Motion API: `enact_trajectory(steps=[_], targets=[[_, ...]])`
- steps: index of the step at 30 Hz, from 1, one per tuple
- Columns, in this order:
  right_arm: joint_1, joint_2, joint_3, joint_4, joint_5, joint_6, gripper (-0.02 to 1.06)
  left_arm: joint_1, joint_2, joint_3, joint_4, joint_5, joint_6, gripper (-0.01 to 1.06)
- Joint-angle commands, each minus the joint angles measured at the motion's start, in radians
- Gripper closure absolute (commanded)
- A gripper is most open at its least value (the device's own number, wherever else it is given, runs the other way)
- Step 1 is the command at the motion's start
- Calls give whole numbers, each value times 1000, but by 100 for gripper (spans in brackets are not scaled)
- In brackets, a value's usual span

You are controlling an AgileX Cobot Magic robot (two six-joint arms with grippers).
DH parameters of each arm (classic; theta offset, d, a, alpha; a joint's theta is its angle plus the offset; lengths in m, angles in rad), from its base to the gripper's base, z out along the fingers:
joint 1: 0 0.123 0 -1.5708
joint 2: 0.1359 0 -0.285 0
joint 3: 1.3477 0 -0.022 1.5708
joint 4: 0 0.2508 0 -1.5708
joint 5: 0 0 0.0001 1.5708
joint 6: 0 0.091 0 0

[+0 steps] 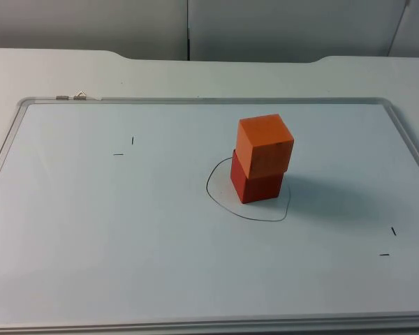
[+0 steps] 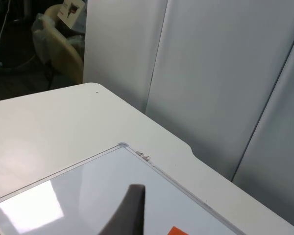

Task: Pick up one cube with the left hand and another cube with the right hand. First place the cube in the right hand at the target position, then stack the cube in the left hand on top.

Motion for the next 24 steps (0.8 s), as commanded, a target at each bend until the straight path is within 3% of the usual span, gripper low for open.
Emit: enact_trajectory(steps=[1,4,5,10,19,21,24], targets=[[3,-4,6,1,-4,-6,14,68,-4,3,0,-9,-2,0],[3,-4,6,4,-2,-12,14,224,-4,3,0,-9,-2,0],[3,-4,6,4,-2,-12,14,224,-4,3,0,-9,-2,0],[3,-4,8,44,58,-83,14,443,-4,3,0,-9,-2,0],[3,-97,179,146,24,-157,14,479,-4,3,0,-9,-2,0],[3,-124,193,158,52,-157,14,479,-4,3,0,-9,-2,0],[3,-213,203,186,225,-157,14,479,-4,3,0,-9,-2,0]])
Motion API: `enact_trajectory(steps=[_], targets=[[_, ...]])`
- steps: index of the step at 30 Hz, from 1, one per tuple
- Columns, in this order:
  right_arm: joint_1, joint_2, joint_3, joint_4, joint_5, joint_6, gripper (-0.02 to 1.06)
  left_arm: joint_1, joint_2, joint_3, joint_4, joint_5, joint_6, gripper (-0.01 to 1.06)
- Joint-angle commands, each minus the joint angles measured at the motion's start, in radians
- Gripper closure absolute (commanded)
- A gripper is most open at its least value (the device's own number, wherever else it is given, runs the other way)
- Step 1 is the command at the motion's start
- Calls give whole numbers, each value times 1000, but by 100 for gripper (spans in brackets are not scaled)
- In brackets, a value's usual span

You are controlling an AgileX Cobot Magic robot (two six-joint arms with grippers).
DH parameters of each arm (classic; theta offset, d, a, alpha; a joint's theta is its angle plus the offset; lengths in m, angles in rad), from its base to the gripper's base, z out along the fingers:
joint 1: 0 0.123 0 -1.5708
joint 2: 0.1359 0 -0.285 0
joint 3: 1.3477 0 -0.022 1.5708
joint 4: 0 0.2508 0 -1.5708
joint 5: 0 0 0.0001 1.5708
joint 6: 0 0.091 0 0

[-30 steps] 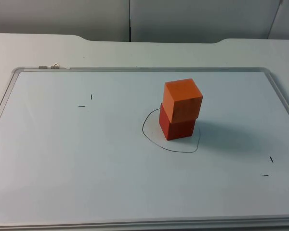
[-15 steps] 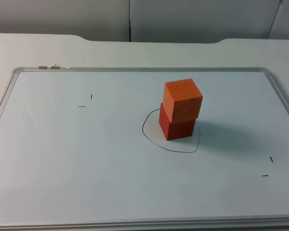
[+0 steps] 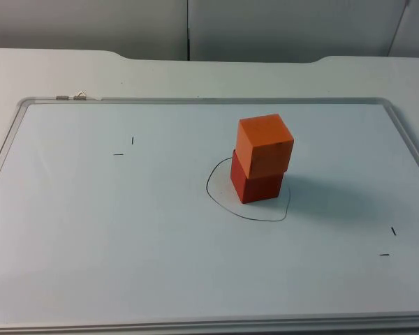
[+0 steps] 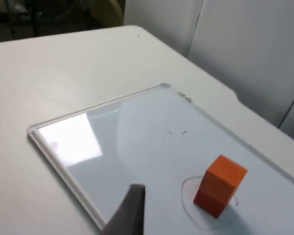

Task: Pick up one cube with the left hand and another cube with the right hand. First place the cube in the right hand at the target position, then stack the cube in the left hand on top.

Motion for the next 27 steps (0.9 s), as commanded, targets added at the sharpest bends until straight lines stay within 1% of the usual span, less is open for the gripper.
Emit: enact_trajectory(steps=[1,2,5,10,13,15,16,18,19,21,22,25,27], targets=[[3,-79,7,43,134,-9,14,2,-4,3,0,-9,-2,0],[3,-79,7,43,134,-9,14,2,-4,3,0,-9,-2,0],[3,-165,7,85,228,-7,14,2,-4,3,0,-9,-2,0],[3,-286,7,78,312,40,14,2,-4,3,0,-9,-2,0],[3,-341,7,56,328,81,14,2,-4,3,0,-9,-2,0],[3,-401,34,-6,336,165,14,2,-4,3,0,-9,-2,0],[3,-401,34,-6,336,165,14,2,-4,3,0,-9,-2,0],[3,-401,72,-51,352,208,14,2,-4,3,0,-9,-2,0],[10,-401,102,-51,353,220,14,2,-4,3,0,-9,-2,0],[10,-401,121,-51,341,220,14,2,-4,3,0,-10,-2,0],[12,-401,133,-62,351,220,14,2,-4,3,0,-10,-2,0],[10,-401,137,-64,355,236,14,2,-4,3,0,-10,-2,0],[14,-401,137,-72,359,264,14,2,-4,3,0,-10,-2,0]])
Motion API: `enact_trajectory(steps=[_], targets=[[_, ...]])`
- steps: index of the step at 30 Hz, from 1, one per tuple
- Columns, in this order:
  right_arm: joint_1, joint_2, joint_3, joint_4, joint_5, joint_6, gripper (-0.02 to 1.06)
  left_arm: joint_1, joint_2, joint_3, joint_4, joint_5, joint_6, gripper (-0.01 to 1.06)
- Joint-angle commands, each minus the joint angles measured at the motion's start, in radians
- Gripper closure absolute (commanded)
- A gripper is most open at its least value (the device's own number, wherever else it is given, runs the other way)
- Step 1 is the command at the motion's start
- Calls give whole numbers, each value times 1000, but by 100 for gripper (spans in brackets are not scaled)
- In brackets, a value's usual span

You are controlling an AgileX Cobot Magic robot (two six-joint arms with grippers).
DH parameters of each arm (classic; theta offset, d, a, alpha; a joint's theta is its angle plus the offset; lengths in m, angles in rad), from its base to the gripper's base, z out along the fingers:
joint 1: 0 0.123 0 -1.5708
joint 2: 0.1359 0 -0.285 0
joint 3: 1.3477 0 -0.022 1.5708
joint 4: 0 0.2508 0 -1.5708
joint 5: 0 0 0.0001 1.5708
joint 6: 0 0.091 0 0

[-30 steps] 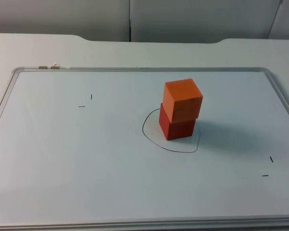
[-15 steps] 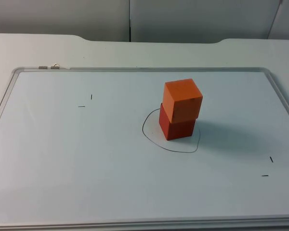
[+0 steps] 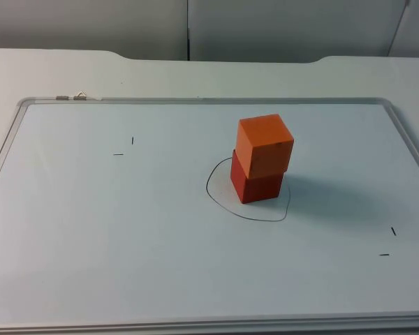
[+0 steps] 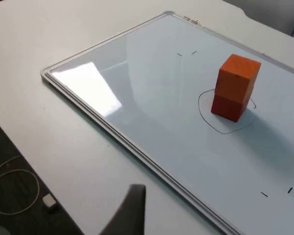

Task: Pick up one cube with the left hand and another cube with the right hand. First place the cube in the right hand at the target position, then stack the cube in the left hand on top.

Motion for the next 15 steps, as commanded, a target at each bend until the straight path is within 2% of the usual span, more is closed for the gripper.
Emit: enact_trajectory(steps=[1,7,9,15], targets=[[3,-3,9,-20,1,43,14,2,-4,3,0,-10,-5,0],[3,-3,14,-55,6,93,14,2,-4,3,0,-10,-5,0],[3,-3,14,-84,8,138,14,2,-4,3,0,-10,-5,0],[3,-3,14,-89,8,144,14,2,-4,3,0,-10,-5,0]])
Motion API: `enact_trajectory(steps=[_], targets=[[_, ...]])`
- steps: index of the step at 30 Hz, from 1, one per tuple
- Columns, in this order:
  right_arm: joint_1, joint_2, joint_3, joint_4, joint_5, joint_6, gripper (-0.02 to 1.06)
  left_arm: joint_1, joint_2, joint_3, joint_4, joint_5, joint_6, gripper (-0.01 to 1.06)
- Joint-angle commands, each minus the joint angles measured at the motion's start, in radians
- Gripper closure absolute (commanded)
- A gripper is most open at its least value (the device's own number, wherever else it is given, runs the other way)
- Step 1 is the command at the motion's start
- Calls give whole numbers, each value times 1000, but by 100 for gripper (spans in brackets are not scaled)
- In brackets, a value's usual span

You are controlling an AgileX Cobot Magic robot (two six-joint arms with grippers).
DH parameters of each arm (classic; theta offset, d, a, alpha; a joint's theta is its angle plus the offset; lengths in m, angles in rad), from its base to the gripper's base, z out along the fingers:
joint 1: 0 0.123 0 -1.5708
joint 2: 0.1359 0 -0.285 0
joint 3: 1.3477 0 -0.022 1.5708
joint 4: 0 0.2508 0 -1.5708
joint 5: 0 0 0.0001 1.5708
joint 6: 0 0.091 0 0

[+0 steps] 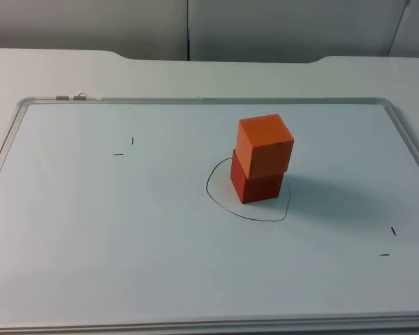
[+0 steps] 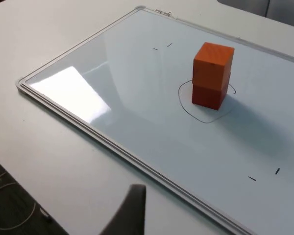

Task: Pick up one cube with the left hand and another cube with the right hand. First place the cube in the right hand at the target position, then stack the cube in the left hand on top.

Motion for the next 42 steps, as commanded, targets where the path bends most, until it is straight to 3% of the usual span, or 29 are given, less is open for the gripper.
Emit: enact_trajectory(steps=[1,4,27,29,32,42], targets=[[3,-3,5,-12,-1,1,14,2,-4,3,0,-10,-5,0],[3,-3,5,-10,-3,-38,14,2,-4,3,0,-10,-5,0],[3,-3,8,-14,-1,-36,14,2,-4,3,0,-10,-3,0],[3,-3,10,-14,-1,-39,13,2,-4,3,0,-10,-3,0],[3,-3,10,-14,-1,-39,-1,2,-4,3,0,-10,-3,0],[3,-3,10,-12,-1,-39,0,2,-4,3,0,-10,-3,0]])
